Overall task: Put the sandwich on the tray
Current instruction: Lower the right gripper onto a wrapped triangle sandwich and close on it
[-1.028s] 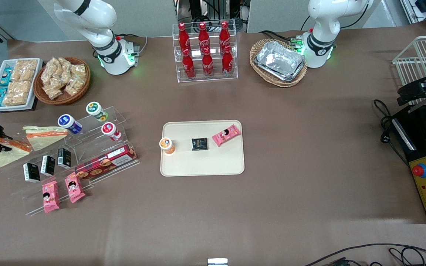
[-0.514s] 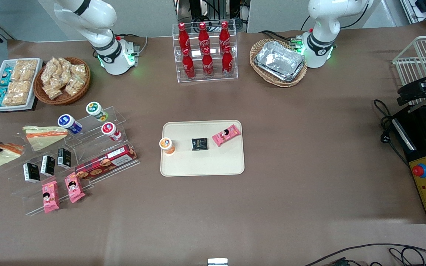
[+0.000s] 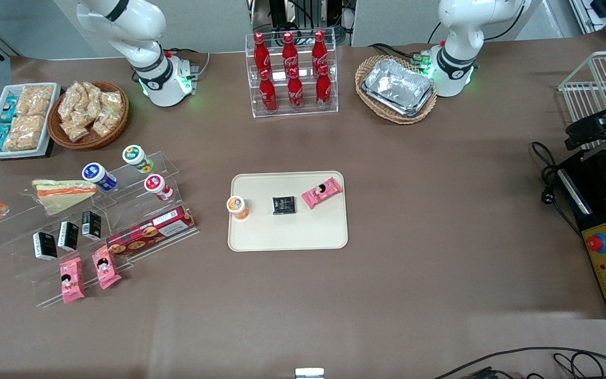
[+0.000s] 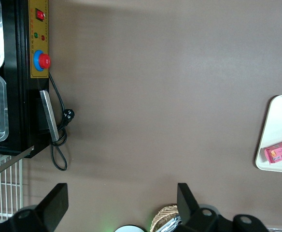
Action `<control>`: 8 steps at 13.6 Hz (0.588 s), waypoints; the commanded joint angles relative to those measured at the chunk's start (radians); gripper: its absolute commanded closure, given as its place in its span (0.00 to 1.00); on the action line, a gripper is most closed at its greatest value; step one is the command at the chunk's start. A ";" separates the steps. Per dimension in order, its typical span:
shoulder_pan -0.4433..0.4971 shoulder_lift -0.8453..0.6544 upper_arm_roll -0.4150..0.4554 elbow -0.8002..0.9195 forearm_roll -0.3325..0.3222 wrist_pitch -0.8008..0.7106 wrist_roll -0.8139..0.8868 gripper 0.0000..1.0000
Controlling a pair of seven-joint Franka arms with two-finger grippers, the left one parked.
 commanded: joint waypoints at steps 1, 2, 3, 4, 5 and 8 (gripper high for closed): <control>0.063 -0.003 0.006 0.064 -0.002 -0.100 0.143 1.00; 0.091 -0.006 0.007 0.070 -0.003 -0.122 0.195 1.00; 0.120 -0.006 0.007 0.078 -0.003 -0.148 0.269 1.00; 0.160 -0.006 0.007 0.084 -0.003 -0.166 0.339 1.00; 0.210 -0.006 0.007 0.087 -0.004 -0.177 0.396 1.00; 0.344 -0.014 0.009 0.087 -0.016 -0.197 0.593 1.00</control>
